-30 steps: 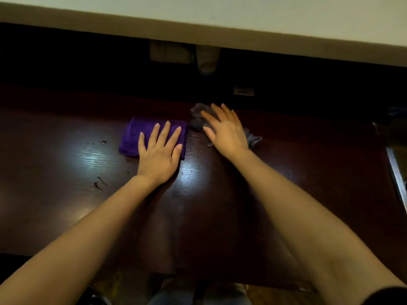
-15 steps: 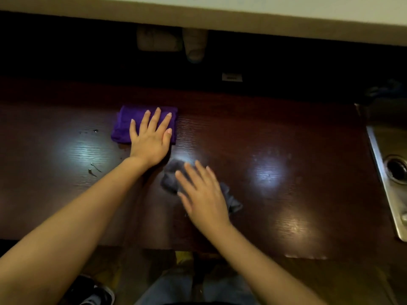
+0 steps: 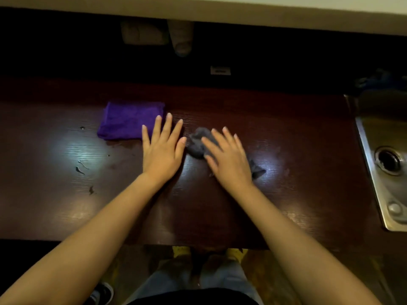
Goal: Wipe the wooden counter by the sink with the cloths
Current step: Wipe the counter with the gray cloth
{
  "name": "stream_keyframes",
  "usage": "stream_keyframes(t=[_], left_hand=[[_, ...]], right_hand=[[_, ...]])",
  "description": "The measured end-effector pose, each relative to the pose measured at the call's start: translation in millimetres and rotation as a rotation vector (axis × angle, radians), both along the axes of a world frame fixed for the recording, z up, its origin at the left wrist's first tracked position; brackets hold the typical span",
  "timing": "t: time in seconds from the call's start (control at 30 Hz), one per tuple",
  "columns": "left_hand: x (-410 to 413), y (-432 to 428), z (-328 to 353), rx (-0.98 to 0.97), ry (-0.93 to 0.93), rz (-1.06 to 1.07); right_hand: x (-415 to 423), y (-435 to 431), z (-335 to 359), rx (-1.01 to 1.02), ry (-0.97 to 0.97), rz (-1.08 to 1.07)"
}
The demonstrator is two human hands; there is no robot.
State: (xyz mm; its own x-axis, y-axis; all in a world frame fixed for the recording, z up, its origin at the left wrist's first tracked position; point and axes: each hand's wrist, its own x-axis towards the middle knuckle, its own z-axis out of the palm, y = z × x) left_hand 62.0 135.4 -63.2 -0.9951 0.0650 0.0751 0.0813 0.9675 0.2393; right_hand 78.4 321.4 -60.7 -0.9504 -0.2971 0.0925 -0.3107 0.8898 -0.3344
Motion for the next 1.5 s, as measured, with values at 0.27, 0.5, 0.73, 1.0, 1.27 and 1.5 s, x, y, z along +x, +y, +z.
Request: stream_keyframes(t=[0.27,0.5,0.73,1.0,1.27,1.5], left_hand=[[4.4,34.9,-0.7,-0.022,-0.017,-0.053],[-12.2,80.9,-5.2,0.033,-0.053,-0.090],[-13.1,126.2,-8.2,0.039,-0.060,-0.176],[-12.2,126.5,-18.4,-0.047,-0.031,-0.174],[-13.4,124.3,-19.9,-0.063,-0.024,-0.157],[-14.4,126.7,-21.5,-0.051,-0.005,-0.170]], right_hand=[[-118.8,68.9,-1.8,0.031,0.031,-0.175],[-26.2,69.2,1.8,-0.038,0.026,-0.215],[103.0,87.2,0.9,0.020,0.019,-0.213],[7.5,140.8,-1.0,0.003,0.003,-0.281],[-98.9,214.9,-1.6,0.053,0.055,-0.392],[34.1,188.6,4.8,-0.038,0.045,-0.375]])
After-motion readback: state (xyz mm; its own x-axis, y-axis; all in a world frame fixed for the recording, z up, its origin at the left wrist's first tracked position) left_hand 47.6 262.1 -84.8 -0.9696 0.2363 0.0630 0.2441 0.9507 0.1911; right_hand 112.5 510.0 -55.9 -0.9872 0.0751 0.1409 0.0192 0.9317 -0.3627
